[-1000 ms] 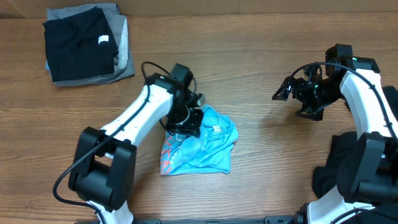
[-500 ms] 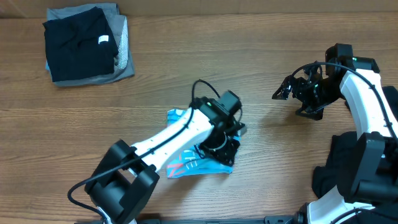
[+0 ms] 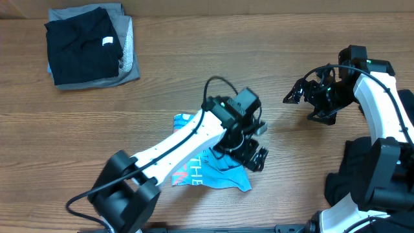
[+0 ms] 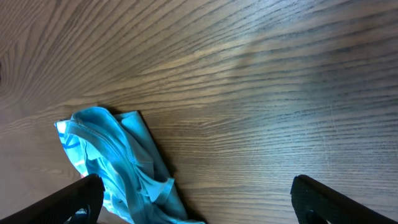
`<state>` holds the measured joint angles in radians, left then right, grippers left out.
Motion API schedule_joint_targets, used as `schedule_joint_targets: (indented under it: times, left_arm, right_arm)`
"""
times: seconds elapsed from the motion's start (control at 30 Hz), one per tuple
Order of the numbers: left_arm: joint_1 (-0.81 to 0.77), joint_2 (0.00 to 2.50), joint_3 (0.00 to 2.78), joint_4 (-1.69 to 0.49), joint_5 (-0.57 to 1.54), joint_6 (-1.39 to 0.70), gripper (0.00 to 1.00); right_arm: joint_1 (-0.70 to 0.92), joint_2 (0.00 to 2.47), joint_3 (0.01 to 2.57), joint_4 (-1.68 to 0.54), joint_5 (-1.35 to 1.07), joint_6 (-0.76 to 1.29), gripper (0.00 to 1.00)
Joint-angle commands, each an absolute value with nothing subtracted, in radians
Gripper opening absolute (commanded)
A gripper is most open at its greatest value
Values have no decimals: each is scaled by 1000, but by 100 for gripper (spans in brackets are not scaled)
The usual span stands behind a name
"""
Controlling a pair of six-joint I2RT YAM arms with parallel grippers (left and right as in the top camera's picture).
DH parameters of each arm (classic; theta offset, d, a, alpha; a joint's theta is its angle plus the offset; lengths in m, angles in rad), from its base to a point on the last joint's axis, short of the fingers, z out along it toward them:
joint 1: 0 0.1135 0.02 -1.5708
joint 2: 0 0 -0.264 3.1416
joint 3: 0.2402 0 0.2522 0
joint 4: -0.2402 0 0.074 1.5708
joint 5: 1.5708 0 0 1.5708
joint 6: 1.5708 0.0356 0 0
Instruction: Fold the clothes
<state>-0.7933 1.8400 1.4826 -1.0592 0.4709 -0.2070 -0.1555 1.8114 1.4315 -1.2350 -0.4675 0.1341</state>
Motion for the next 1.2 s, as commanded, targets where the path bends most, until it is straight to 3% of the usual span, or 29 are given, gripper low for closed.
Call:
schedule_joint_targets:
  times: [0.0,0.2,0.57,0.67,0.83,1.17]
  left_arm:
    - [-724,1734,1597,-1111,287,-294,100]
    - [-530,1697,1621,-1214,70,-469,100]
    - [-227,1702,1460,-1231,63,-488,100]
    - [-194,1702,1402,-1223,63,-487,100]
    - [-175,1702,1313,-1188,63,-487,100]
    - [-174,1702,1279,-1166,64,-487,100]
  right_arm:
    - [-155,1807,1454,-1233,-479,130,100]
    - [-111,1807,1454,-1240,-533,126,100]
    - [215,1807,1428,-1190,-373,131,99]
    - [301,1809,1415,-1156,-329,131,91]
    - [399,1809,1414,-1099,-237,176,59]
    - [480,1813,1412,-1074,-247,192,55]
